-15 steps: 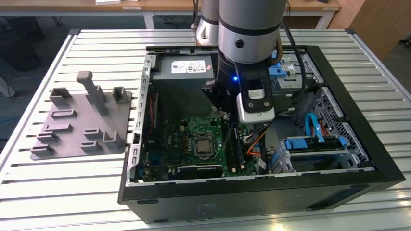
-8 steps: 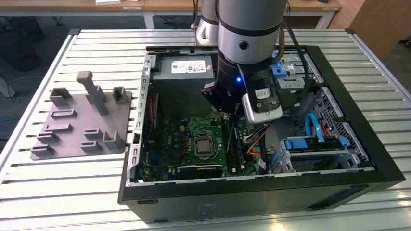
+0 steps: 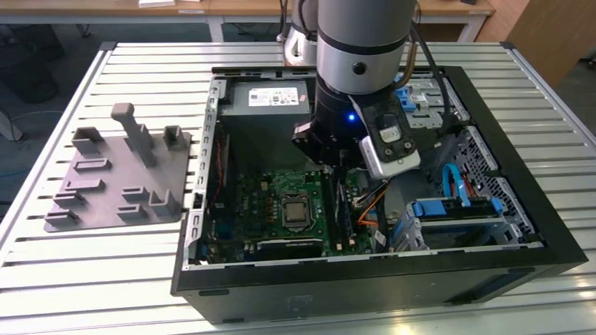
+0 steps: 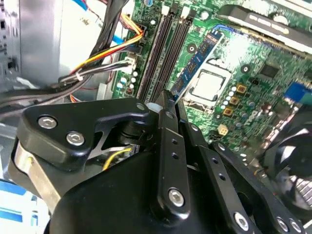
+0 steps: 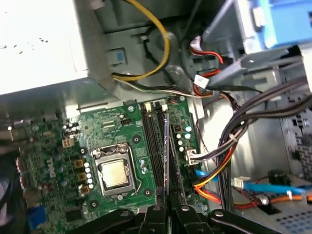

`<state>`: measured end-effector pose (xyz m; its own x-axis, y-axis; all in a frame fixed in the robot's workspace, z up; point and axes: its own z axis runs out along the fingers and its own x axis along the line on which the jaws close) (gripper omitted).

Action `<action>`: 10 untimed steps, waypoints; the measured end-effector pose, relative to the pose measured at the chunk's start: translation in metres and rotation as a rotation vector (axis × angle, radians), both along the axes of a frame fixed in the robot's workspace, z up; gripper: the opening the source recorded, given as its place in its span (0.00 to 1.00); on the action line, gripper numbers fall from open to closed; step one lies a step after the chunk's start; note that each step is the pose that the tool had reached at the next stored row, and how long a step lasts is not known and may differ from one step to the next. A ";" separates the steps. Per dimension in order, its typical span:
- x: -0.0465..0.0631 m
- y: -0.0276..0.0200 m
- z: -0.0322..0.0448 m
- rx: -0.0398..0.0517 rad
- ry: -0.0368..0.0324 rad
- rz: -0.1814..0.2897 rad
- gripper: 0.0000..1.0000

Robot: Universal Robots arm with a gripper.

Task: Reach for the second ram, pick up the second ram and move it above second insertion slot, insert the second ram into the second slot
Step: 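Insert the second ram into the second slot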

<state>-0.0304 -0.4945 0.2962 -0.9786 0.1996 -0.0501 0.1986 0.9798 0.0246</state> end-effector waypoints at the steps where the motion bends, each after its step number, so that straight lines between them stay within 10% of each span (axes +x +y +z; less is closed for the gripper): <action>1: 0.000 0.0000 -0.0002 0.0000 0.0000 0.018 0.14; 10: 0.000 0.0000 -0.0016 -0.0002 0.0000 0.174 0.14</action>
<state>-0.0304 -0.4945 0.2946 -0.9984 0.0271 -0.0502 0.0259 0.9994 0.0244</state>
